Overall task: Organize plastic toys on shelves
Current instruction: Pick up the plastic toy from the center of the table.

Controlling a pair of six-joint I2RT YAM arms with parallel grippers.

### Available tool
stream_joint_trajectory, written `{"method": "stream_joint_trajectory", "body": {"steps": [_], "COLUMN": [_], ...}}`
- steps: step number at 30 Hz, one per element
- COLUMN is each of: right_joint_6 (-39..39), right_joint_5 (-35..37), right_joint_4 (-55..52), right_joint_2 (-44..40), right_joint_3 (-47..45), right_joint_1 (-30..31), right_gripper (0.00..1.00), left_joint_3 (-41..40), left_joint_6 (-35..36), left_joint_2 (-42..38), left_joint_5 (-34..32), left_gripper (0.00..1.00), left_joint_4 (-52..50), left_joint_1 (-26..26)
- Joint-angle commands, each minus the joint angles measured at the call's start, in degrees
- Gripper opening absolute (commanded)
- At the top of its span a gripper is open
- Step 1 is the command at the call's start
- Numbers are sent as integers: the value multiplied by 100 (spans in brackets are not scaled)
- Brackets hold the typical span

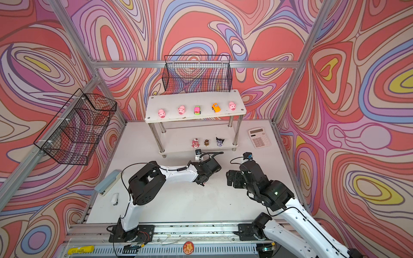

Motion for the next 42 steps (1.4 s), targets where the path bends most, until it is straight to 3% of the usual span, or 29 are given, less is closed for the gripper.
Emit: {"method": "stream_joint_trajectory", "body": {"steps": [1, 14, 17, 29, 33, 42], "right_joint_6": [-40, -36, -21, -28, -37, -40], "right_joint_5": [-28, -7, 1, 4, 5, 2], "right_joint_4": [-82, -118, -117, -118, -118, -118], "right_joint_2": [-7, -38, -29, 6, 35, 70], "right_joint_3": [151, 177, 178, 186, 187, 201], "right_joint_1": [5, 5, 5, 5, 5, 5], "right_gripper": [98, 98, 98, 98, 98, 98], "left_joint_3": [13, 4, 4, -13, -14, -57], "left_joint_6": [-30, -22, -13, 57, 84, 179], "left_joint_2": [180, 251, 254, 239, 226, 191], "left_joint_5": [-44, -33, -31, -52, -51, -73], "left_gripper": [51, 53, 47, 39, 32, 29], "left_joint_4": [-12, 26, 20, 41, 44, 105], "left_joint_1": [14, 9, 26, 62, 78, 83]}}
